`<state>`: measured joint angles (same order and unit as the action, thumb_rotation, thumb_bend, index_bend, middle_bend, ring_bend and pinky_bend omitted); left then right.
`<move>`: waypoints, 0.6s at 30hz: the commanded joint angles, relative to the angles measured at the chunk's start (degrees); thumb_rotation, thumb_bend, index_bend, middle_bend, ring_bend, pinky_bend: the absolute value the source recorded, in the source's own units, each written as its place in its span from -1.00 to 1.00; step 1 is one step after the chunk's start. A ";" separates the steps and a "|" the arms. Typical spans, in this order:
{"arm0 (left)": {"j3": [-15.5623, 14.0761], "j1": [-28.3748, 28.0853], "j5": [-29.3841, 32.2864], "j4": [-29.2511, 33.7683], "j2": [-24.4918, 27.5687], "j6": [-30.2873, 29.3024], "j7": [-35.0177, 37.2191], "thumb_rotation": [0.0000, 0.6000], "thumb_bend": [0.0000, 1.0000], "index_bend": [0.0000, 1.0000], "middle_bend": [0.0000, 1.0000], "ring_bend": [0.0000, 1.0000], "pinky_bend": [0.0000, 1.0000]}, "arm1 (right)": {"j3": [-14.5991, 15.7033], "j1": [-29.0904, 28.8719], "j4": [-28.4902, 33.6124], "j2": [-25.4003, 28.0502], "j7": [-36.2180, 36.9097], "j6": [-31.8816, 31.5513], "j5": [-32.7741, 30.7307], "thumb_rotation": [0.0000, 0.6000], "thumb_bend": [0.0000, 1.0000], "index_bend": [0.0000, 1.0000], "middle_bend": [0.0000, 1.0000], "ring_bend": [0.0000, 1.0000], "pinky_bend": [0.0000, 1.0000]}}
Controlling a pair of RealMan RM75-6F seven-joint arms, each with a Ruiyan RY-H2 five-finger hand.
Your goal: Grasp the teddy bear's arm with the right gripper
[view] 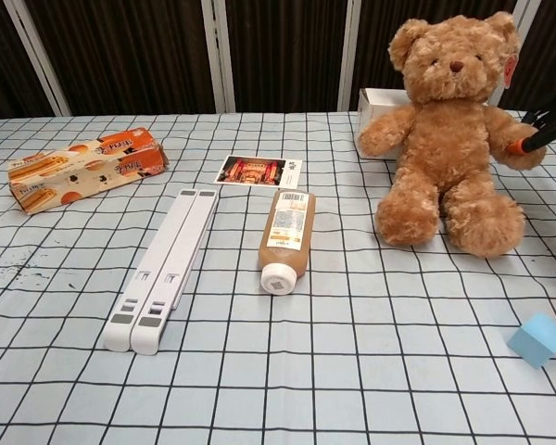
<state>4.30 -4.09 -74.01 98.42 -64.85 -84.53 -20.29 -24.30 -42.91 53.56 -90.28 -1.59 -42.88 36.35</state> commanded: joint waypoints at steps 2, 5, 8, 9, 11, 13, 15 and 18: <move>0.05 0.00 0.11 -0.01 0.07 0.01 0.13 1.00 -0.52 -0.74 -1.00 -1.00 -0.94 | -0.44 0.22 2.34 0.85 -0.35 -1.36 0.59 1.00 -0.23 0.20 0.19 -0.25 -1.00; 0.04 0.04 0.05 0.01 0.14 -0.08 0.29 1.00 -0.52 -0.74 -1.00 -1.00 -0.94 | 0.42 0.45 1.69 0.43 -1.57 -0.45 -0.34 1.00 -0.23 0.20 0.19 -0.25 -1.00; -0.04 0.12 -0.20 0.04 0.25 -0.25 0.48 1.00 -0.52 -0.74 -1.00 -1.00 -0.94 | 0.70 0.42 -0.13 -0.57 -1.82 1.09 -1.50 1.00 -0.23 0.20 0.19 -0.25 -1.00; -0.03 0.13 -0.20 0.02 0.25 -0.29 0.51 1.00 -0.52 -0.74 -1.00 -1.00 -0.94 | 0.65 0.40 -0.50 -0.76 -1.60 1.39 -1.45 1.00 -0.23 0.20 0.19 -0.25 -1.00; 0.03 0.10 -0.07 -0.01 0.23 -0.25 0.52 1.00 -0.52 -0.74 -1.00 -1.00 -0.94 | 0.51 0.29 -0.80 -0.92 -1.24 1.35 -0.88 1.00 -0.23 0.20 0.19 -0.25 -1.00; 0.07 0.03 0.08 -0.04 0.21 -0.10 0.46 1.00 -0.52 -0.74 -1.00 -1.00 -0.94 | 0.30 0.16 -0.50 -0.72 -1.03 0.75 0.06 1.00 -0.23 0.21 0.19 -0.25 -1.00; 0.07 0.00 0.15 -0.04 0.15 -0.07 0.32 1.00 -0.52 -0.74 -1.00 -1.00 -0.94 | -0.09 0.11 0.30 -0.30 -0.84 -0.18 0.84 1.00 -0.23 0.20 0.19 -0.25 -1.00; 0.06 0.00 0.14 0.02 0.11 -0.17 0.18 1.00 -0.52 -0.74 -1.00 -1.00 -0.94 | -0.41 0.27 1.48 0.28 -0.92 -1.00 1.14 1.00 -0.23 0.20 0.19 -0.25 -1.00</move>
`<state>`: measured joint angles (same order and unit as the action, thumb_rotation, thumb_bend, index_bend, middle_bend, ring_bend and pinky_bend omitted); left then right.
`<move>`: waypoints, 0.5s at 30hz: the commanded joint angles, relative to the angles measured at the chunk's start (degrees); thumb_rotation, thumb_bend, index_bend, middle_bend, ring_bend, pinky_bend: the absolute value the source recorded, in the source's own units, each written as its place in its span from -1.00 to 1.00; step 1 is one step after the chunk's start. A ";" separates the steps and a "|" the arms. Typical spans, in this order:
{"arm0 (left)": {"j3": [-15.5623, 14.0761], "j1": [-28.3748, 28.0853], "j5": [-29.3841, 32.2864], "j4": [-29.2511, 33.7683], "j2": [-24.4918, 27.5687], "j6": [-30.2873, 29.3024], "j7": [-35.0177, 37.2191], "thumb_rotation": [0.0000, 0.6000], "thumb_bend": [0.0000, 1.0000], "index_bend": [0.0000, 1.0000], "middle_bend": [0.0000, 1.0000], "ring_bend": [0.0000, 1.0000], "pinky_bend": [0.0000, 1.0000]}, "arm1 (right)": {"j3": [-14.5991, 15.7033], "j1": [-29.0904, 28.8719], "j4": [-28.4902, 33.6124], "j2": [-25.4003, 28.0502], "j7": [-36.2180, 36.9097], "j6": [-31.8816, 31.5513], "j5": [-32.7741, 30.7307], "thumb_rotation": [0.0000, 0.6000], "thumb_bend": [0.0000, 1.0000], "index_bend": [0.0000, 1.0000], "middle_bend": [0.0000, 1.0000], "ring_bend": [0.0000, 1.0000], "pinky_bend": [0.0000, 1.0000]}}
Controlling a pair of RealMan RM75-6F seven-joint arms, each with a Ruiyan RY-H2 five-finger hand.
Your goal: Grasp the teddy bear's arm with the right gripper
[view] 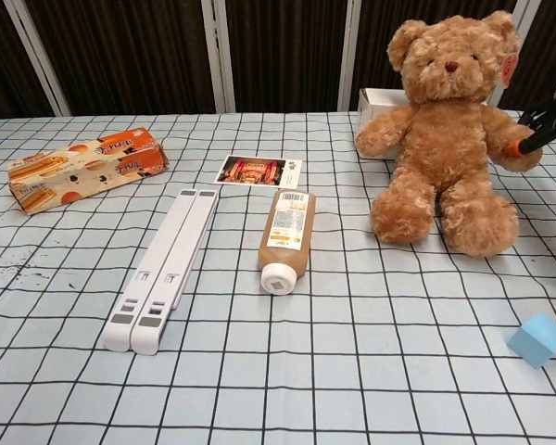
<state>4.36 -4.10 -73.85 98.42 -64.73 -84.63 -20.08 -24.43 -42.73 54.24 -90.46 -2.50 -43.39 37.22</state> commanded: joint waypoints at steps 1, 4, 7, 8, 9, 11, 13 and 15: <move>0.00 0.03 0.00 0.02 -0.02 -0.10 -0.05 1.00 -0.52 -0.74 -1.00 -1.00 -0.94 | -0.23 0.19 1.00 0.58 -0.19 -0.51 0.17 1.00 -0.23 0.20 0.19 -0.25 -1.00; -0.04 0.02 0.03 0.04 -0.03 -0.07 -0.13 1.00 -0.52 -0.74 -1.00 -1.00 -0.94 | 0.21 0.52 0.40 0.29 -0.73 0.02 -0.58 1.00 -0.23 0.20 0.19 -0.25 -1.00; -0.11 0.03 -0.09 0.09 -0.02 -0.10 -0.13 1.00 -0.52 -0.74 -1.00 -1.00 -0.94 | 0.43 0.69 -0.83 -0.29 -0.67 1.00 -1.20 1.00 -0.23 0.20 0.19 -0.25 -1.00; -0.12 0.03 -0.15 0.11 -0.02 -0.12 -0.12 1.00 -0.52 -0.74 -1.00 -1.00 -0.94 | 0.40 0.68 -1.17 -0.43 -0.50 1.26 -1.18 1.00 -0.23 0.20 0.19 -0.25 -1.00; -0.12 0.04 -0.17 0.11 -0.01 -0.16 -0.12 1.00 -0.52 -0.74 -1.00 -1.00 -0.94 | 0.35 0.65 -1.37 -0.52 -0.32 1.31 -0.96 1.00 -0.23 0.20 0.19 -0.25 -1.00; -0.10 0.03 -0.16 0.11 -0.03 -0.19 -0.13 1.00 -0.52 -0.74 -1.00 -1.00 -0.94 | 0.23 0.56 -1.29 -0.45 -0.12 1.06 -0.42 1.00 -0.23 0.20 0.19 -0.25 -1.00; -0.10 0.02 -0.10 0.10 -0.04 -0.15 -0.15 1.00 -0.52 -0.74 -1.00 -1.00 -0.94 | -0.07 0.49 -0.37 -0.09 0.51 0.46 0.72 1.00 -0.23 0.11 0.16 -0.26 -1.00; -0.10 0.02 -0.11 0.10 -0.03 -0.14 -0.14 1.00 -0.52 -0.74 -1.00 -1.00 -0.94 | -0.04 0.68 1.13 0.57 1.23 0.15 2.26 1.00 -0.27 -0.11 0.03 -0.30 -1.00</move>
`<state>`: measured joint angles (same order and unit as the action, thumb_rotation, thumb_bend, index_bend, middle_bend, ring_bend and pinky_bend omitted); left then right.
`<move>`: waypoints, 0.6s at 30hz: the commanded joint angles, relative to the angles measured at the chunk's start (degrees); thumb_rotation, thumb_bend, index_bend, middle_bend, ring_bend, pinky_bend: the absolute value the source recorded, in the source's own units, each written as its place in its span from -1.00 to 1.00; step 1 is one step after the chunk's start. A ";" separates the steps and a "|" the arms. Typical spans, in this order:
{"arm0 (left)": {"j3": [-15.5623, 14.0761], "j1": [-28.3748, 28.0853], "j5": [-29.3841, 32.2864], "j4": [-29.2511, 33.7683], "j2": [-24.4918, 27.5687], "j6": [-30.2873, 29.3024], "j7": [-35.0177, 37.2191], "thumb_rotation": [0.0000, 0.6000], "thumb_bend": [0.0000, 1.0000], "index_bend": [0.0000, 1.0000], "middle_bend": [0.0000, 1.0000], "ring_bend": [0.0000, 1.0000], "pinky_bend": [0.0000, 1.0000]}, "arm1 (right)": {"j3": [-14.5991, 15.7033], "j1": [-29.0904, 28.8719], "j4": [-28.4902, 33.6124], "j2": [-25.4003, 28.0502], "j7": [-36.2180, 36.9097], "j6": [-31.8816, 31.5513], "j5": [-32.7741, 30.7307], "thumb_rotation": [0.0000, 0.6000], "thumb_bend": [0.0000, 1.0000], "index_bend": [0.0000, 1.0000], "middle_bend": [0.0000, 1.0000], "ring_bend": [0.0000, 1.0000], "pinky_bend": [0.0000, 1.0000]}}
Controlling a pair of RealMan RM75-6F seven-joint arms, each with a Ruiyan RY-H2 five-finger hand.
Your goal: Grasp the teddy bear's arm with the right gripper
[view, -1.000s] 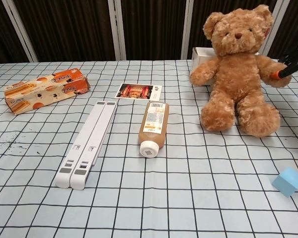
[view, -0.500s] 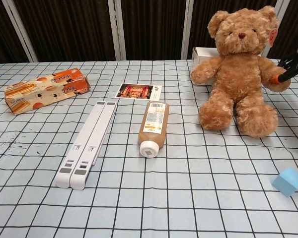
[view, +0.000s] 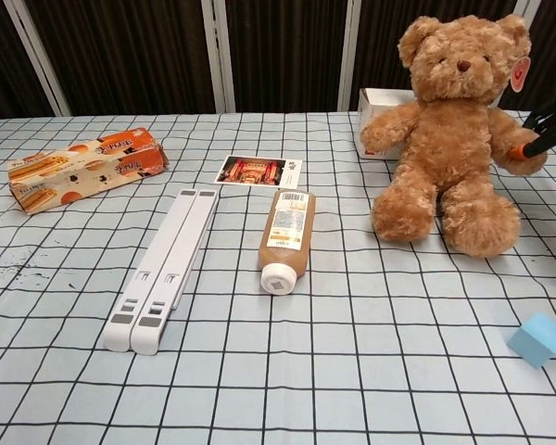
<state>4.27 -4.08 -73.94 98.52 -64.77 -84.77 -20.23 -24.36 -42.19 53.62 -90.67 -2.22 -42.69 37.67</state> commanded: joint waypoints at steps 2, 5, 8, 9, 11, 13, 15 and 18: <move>-0.04 0.07 -0.26 0.05 0.09 -0.22 0.14 1.00 -0.52 -0.74 -1.00 -1.00 -0.94 | 0.30 0.60 3.61 1.79 1.73 -0.29 3.57 1.00 -0.38 -0.29 -0.13 -0.40 -1.00; -0.07 0.29 -0.54 0.11 0.27 -0.66 0.53 1.00 -0.52 -0.74 -1.00 -1.00 -0.94 | 1.05 1.30 5.68 3.35 2.80 1.04 5.37 1.00 -0.55 -0.59 -0.42 -0.60 -1.00; -0.01 0.50 -0.54 0.11 0.63 -0.84 1.27 1.00 -0.52 -0.74 -1.00 -1.00 -0.94 | 1.53 2.40 8.60 5.57 4.50 2.67 6.66 1.00 -0.65 -0.86 -0.64 -0.74 -1.00; 0.02 0.54 -0.55 0.10 0.75 -0.87 1.54 1.00 -0.52 -0.74 -1.00 -1.00 -0.94 | 1.53 3.01 10.11 6.68 5.51 3.09 7.28 1.00 -0.67 -0.91 -0.68 -0.77 -1.00; 0.06 0.58 -0.62 0.09 0.99 -0.84 2.12 1.00 -0.52 -0.74 -1.00 -1.00 -0.94 | 1.34 4.69 13.26 9.01 7.98 2.86 9.00 1.00 -0.67 -0.93 -0.70 -0.79 -1.00; 0.03 0.59 -0.65 0.06 1.21 -0.66 2.54 1.00 -0.52 -0.74 -1.00 -1.00 -0.94 | 1.57 6.87 16.17 11.49 10.25 1.88 11.16 1.00 -0.68 -0.94 -0.70 -0.80 -1.00; -0.07 0.56 -0.85 0.10 1.39 -0.47 2.92 1.00 -0.52 -0.74 -1.00 -1.00 -0.94 | 2.15 9.15 18.63 13.92 12.14 0.92 12.88 1.00 -0.68 -0.94 -0.70 -0.82 -1.00; -0.31 0.61 -1.40 0.23 1.64 -0.42 3.44 1.00 -0.52 -0.74 -1.00 -1.00 -0.94 | 3.92 12.59 21.52 17.65 13.03 -0.56 14.44 1.00 -0.68 -0.94 -0.70 -0.83 -1.00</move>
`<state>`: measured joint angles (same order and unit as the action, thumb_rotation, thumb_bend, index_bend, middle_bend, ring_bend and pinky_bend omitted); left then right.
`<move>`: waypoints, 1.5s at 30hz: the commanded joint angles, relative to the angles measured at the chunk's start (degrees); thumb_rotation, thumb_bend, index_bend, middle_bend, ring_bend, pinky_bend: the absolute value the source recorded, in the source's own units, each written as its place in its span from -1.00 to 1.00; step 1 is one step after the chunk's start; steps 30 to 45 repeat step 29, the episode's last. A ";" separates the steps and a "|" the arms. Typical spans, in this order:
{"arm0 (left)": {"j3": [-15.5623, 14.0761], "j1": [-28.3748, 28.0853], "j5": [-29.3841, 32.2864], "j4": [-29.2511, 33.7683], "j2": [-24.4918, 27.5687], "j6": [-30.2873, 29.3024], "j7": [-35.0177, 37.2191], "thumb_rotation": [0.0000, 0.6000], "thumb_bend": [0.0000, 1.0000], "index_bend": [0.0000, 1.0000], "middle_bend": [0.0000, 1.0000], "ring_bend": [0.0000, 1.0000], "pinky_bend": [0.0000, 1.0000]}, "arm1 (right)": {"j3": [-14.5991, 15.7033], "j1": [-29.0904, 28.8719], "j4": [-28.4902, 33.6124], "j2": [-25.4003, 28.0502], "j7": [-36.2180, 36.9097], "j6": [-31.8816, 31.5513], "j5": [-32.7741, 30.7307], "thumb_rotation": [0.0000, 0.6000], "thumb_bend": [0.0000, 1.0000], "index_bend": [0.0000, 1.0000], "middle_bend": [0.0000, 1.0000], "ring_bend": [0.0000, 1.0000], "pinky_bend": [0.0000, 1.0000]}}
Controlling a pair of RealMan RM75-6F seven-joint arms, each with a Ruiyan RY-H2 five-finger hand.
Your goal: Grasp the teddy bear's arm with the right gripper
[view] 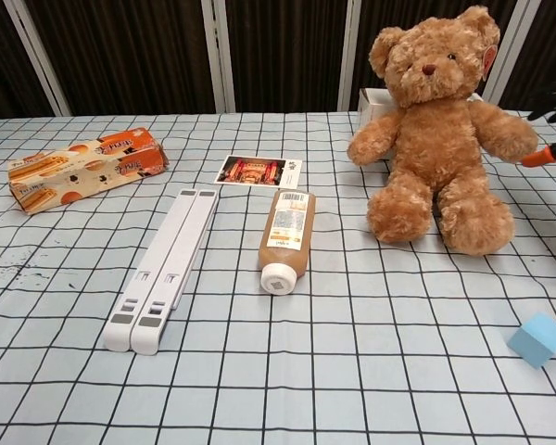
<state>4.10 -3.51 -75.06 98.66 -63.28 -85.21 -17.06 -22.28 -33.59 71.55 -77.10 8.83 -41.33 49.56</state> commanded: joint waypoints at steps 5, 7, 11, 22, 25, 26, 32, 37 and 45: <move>-0.59 0.28 -1.05 0.51 0.58 -0.01 1.09 1.00 -0.52 -0.74 -1.00 -1.00 -0.94 | 6.75 12.13 9.68 7.90 0.15 -12.60 6.76 1.00 -0.69 -0.94 -0.70 -0.82 -1.00; -0.75 0.33 -1.22 0.71 0.63 0.00 0.93 1.00 -0.52 -0.74 -1.00 -1.00 -0.94 | 9.70 15.99 12.79 8.83 -0.01 -18.46 11.63 1.00 -0.69 -0.94 -0.70 -0.82 -1.00; -1.39 0.42 -2.48 0.94 0.58 -0.12 0.79 1.00 -0.52 -0.74 -1.00 -1.00 -0.94 | 13.90 21.41 12.82 7.32 -3.28 -30.54 19.84 1.00 -0.68 -0.86 -0.70 -0.81 -1.00; -1.72 0.36 -3.57 0.81 1.10 0.16 1.68 1.00 -0.52 -0.74 -1.00 -1.00 -0.94 | 21.19 27.76 3.76 5.14 -9.08 -45.10 34.38 1.00 -0.68 -0.74 -0.70 -0.86 -1.00; -1.69 0.34 -3.73 0.66 1.15 0.13 1.79 1.00 -0.52 -0.74 -1.00 -1.00 -0.94 | 21.48 28.31 5.37 6.40 -8.41 -45.58 35.11 1.00 -0.68 -0.74 -0.70 -0.89 -1.00; -1.69 0.36 -3.72 0.66 1.15 0.15 1.86 1.00 -0.52 -0.74 -1.00 -1.00 -0.94 | 21.53 28.37 5.65 6.73 -8.81 -45.39 35.12 1.00 -0.68 -0.74 -0.70 -0.90 -1.00; -1.67 0.42 -3.67 0.56 1.18 0.12 2.01 1.00 -0.52 -0.74 -1.00 -1.00 -0.94 | 21.51 28.38 6.39 7.33 -9.83 -44.89 35.16 1.00 -0.68 -0.74 -0.70 -0.90 -1.00; -1.67 0.42 -3.67 0.56 1.18 0.12 2.01 1.00 -0.52 -0.74 -1.00 -1.00 -0.94 | 21.51 28.38 6.39 7.33 -9.83 -44.89 35.16 1.00 -0.68 -0.74 -0.70 -0.90 -1.00; -1.67 0.42 -3.67 0.56 1.18 0.12 2.01 1.00 -0.52 -0.74 -1.00 -1.00 -0.94 | 21.51 28.38 6.39 7.33 -9.83 -44.89 35.16 1.00 -0.68 -0.74 -0.70 -0.90 -1.00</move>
